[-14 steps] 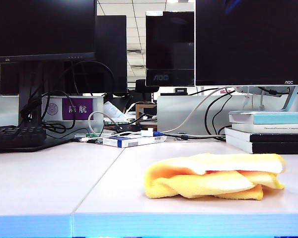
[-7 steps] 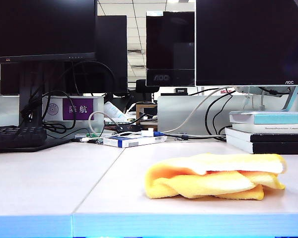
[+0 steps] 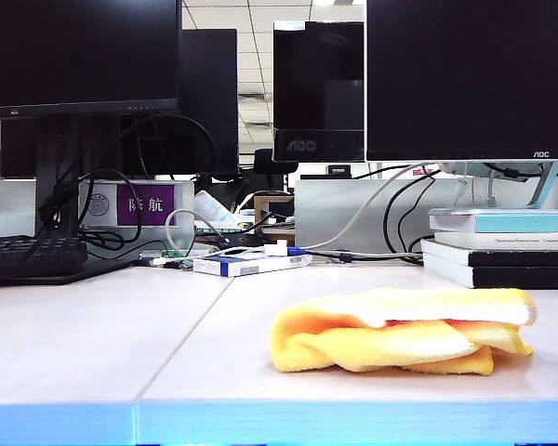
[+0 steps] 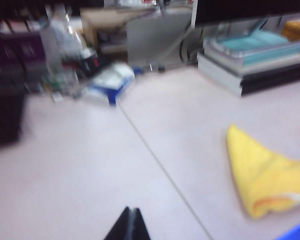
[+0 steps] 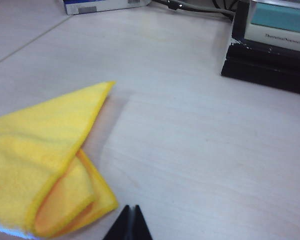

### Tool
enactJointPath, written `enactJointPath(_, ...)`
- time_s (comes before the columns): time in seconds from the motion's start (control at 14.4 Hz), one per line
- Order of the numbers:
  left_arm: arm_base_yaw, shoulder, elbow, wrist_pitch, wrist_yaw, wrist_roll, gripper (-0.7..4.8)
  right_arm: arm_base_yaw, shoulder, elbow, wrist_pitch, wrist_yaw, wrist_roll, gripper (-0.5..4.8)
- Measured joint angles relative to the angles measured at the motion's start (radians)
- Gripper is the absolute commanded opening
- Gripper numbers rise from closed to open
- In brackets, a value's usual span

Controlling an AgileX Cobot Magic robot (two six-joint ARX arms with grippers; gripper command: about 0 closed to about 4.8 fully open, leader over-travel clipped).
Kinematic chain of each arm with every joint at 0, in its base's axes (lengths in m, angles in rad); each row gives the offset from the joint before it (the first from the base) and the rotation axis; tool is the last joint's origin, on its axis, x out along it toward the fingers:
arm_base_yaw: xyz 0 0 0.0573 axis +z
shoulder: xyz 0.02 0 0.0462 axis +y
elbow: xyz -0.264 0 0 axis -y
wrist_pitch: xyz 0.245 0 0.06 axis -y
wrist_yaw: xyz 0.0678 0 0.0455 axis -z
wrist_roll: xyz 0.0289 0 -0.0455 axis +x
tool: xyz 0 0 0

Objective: Wipe the table from front to back using the rag.

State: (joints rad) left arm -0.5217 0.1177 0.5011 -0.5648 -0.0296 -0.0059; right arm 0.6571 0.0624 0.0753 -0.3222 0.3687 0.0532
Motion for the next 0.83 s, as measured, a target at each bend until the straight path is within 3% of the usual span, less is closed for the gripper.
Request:
enactJointPath(0.14, 0.000, -0.004, -0.092, 0.061, 0.012, -0.051, -0.05, 0.000, -0.038, -0.001, -0.034, 0.000, 0.000, 0.13)
enactJointPath(0.21, 0.000, -0.003, -0.363, 0.362, -0.103, -0.078, -0.06, 0.000, -0.059, -0.001, -0.035, 0.000, 0.000, 0.13)
enactJointPath(0.42, 0.014, -0.058, -0.439, 0.390, -0.099, -0.077, -0.05, 0.000, -0.059, -0.001, -0.036, 0.000, 0.000, 0.13)
enactJointPath(0.62, 0.216, -0.114, -0.491, 0.410, -0.019, -0.077, -0.03, 0.000, -0.059, -0.001, -0.035, 0.000, 0.000, 0.13)
enactJointPath(0.69, 0.391, -0.113, -0.491, 0.397, -0.017, 0.056, -0.02, 0.001, -0.059, -0.001, -0.035, 0.000, 0.000, 0.13)
enactJointPath(0.83, 0.391, -0.113, -0.491, 0.397, -0.014, 0.069, -0.02, 0.002, -0.059, -0.001, -0.035, 0.000, 0.000, 0.13)
